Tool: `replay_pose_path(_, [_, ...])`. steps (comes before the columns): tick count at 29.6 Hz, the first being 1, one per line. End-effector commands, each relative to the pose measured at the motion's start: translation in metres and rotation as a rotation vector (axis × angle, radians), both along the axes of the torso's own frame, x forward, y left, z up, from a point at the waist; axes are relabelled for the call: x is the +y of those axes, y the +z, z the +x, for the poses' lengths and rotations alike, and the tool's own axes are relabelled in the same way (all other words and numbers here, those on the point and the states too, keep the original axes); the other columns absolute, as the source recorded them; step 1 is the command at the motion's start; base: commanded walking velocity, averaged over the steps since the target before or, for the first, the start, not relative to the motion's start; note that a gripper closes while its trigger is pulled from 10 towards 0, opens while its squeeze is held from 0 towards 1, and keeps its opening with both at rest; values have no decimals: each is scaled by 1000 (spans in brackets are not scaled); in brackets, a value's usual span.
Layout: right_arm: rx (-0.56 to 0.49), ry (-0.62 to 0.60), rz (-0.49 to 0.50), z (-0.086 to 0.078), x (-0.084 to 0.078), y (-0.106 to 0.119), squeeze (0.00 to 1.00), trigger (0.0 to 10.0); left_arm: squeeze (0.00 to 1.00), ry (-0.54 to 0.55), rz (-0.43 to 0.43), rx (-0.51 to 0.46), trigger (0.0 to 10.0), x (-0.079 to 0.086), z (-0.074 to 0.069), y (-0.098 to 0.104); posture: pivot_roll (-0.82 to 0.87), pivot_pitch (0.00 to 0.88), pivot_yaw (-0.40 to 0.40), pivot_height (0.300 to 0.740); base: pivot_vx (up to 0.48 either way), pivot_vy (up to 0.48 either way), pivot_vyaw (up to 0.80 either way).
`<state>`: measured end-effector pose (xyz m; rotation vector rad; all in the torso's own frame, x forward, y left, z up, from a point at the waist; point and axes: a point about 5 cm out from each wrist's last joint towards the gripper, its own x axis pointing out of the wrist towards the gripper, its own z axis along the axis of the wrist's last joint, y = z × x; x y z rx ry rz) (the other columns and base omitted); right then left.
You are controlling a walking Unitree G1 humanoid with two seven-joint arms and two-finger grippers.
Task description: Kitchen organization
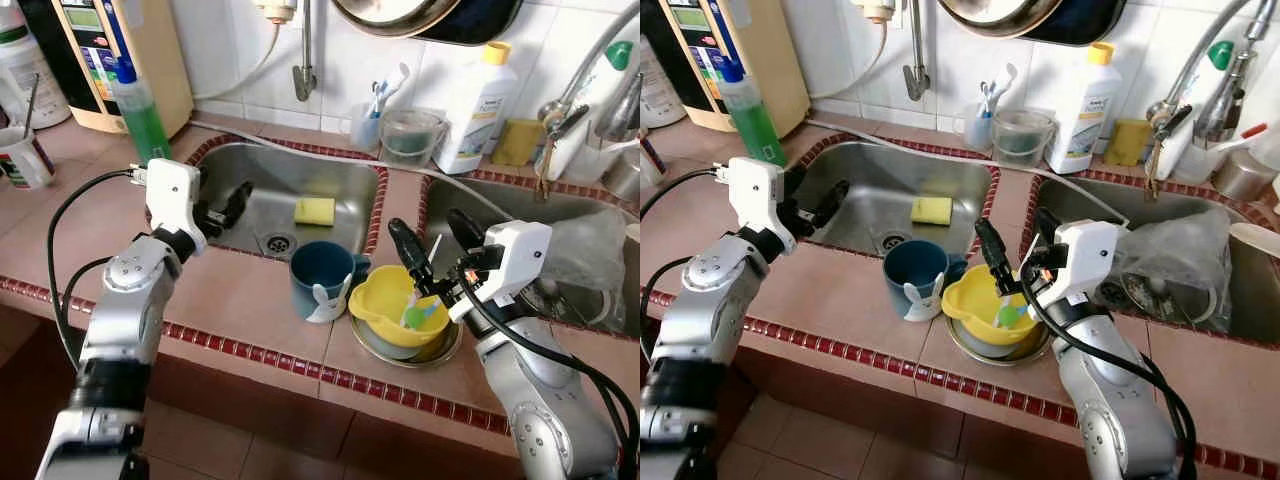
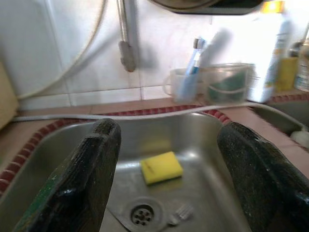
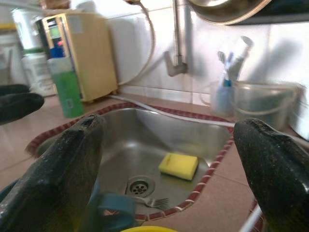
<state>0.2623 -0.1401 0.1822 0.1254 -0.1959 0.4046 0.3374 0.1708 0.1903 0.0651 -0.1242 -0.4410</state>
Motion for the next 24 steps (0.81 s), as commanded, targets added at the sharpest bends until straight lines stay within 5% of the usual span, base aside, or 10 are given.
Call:
replay_pose_path(1, [-10,13,-29,1,0,-2,0,10000,0,-40,15,2,10000,-3,-6,5,43,0,-14,740,0,0,0])
replay_pose_path(10, [2,133,-72,-15,-1,-12,0,10000,0,-160,67,59,10000,-13,-26,8,42,0,-18,740,0,0,0])
replay_pose_path(24, [91,246,-136,-38,4,-35,0,10000,0,-281,167,154,10000,-34,-31,11,23,0,-1,740,0,0,0])
